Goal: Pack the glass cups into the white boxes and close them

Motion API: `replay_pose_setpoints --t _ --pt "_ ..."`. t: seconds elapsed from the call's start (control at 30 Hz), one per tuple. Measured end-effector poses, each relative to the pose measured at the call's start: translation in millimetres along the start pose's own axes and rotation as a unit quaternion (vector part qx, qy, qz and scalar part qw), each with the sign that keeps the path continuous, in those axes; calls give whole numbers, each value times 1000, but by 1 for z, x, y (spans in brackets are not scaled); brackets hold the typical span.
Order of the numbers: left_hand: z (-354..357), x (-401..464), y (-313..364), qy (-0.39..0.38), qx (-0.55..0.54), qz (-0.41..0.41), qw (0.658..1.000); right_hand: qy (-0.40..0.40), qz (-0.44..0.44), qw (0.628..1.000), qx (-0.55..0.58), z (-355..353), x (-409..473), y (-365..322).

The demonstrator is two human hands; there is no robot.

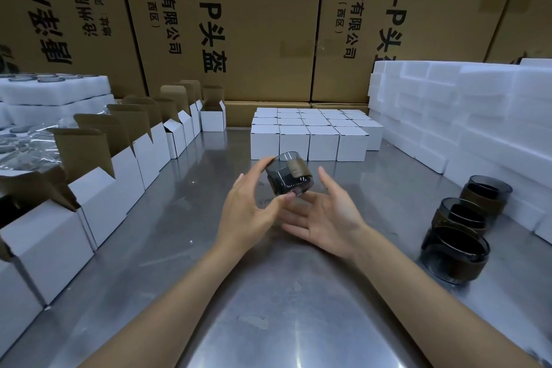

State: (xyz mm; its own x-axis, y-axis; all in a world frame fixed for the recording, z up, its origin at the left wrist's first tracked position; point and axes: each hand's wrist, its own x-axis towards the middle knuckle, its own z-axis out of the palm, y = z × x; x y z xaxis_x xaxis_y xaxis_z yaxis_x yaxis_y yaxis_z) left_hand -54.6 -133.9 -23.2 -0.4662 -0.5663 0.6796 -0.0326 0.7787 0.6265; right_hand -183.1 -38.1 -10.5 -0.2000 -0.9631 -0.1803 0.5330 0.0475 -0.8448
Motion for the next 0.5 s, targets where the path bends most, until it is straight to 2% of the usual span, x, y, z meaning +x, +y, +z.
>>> replay_pose_setpoints --t 0.07,0.23,0.37,0.5 --pt "0 0 -1 -16 -10 -4 1000 9 -20 1000 10 4 0 2" --pt "2 0 -5 -38 -6 -5 999 119 -207 971 -4 9 3 6" --pt "3 0 -5 -30 25 38 999 171 -235 956 -43 10 4 8" --pt "3 0 -4 -20 36 50 998 193 -263 934 -145 11 5 11"
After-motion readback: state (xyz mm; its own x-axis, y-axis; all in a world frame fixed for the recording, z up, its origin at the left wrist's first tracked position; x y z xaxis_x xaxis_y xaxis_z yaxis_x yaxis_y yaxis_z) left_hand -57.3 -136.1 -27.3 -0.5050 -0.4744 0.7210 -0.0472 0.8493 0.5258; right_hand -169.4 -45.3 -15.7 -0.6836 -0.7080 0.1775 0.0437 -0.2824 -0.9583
